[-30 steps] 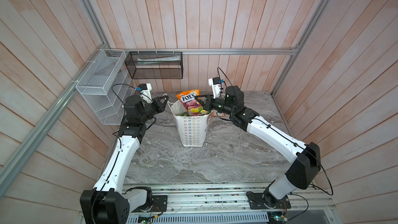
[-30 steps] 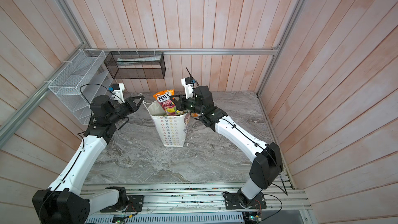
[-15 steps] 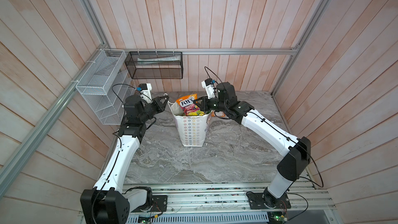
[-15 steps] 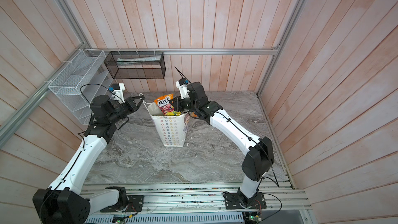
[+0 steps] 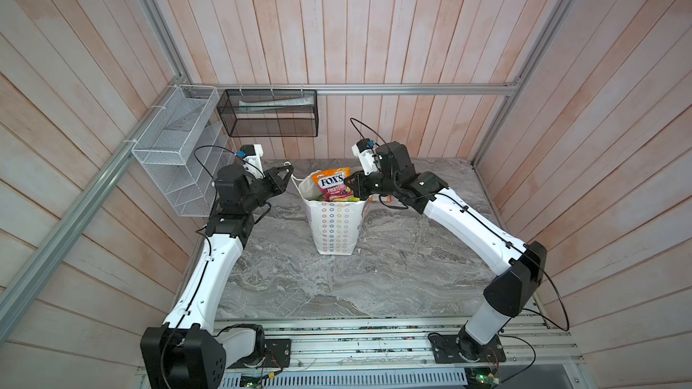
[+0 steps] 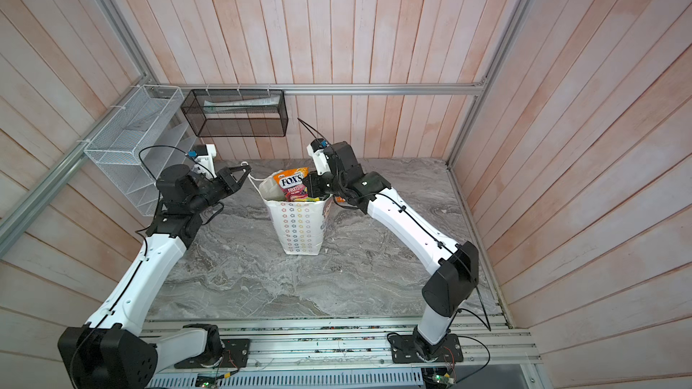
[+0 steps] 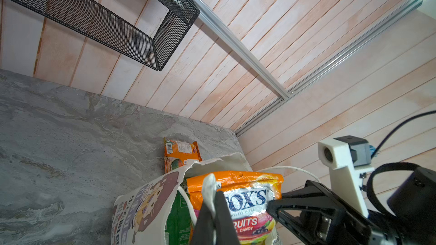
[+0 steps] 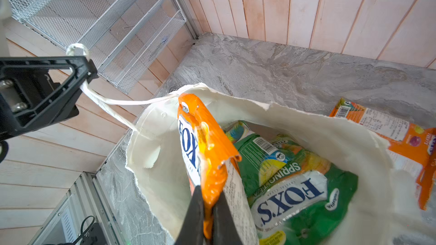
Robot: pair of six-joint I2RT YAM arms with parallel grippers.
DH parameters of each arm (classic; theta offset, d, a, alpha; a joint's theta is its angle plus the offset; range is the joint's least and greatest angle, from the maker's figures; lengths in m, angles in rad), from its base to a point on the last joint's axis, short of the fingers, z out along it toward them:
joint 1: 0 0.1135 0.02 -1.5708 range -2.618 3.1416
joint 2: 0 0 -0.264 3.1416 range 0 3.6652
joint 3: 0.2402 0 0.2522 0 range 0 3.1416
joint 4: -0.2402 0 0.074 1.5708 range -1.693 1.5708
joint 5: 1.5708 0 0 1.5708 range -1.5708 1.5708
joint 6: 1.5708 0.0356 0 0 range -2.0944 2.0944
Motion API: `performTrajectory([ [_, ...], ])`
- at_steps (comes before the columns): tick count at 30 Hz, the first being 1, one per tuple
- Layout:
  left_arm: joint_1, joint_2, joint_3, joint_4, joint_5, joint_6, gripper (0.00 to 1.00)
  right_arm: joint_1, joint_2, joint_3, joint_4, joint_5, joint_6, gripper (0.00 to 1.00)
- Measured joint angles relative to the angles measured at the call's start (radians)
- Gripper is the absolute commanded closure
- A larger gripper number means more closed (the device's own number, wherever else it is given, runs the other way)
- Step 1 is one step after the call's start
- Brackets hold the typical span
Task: Place the snacks into the paper bag
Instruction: Place the snack in the paper bag.
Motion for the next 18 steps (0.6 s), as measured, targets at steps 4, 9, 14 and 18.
performTrajectory([
  [4,0.001,0.005,0.0,0.009,0.01,-0.005,1.0,0.0,-0.027,-0.013,-0.009,0.011,-0.016,1.0],
  [9,0.001,0.005,0.0,0.012,0.014,-0.005,1.0,0.0,-0.048,-0.024,-0.012,0.014,-0.025,1.0],
  [14,0.001,0.005,0.0,0.014,0.017,-0.005,1.0,0.0,-0.047,-0.026,-0.016,0.014,-0.031,1.0],
  [18,0.002,0.005,0.0,0.014,0.017,-0.005,1.0,0.0,-0.042,-0.038,-0.014,0.01,-0.033,1.0],
])
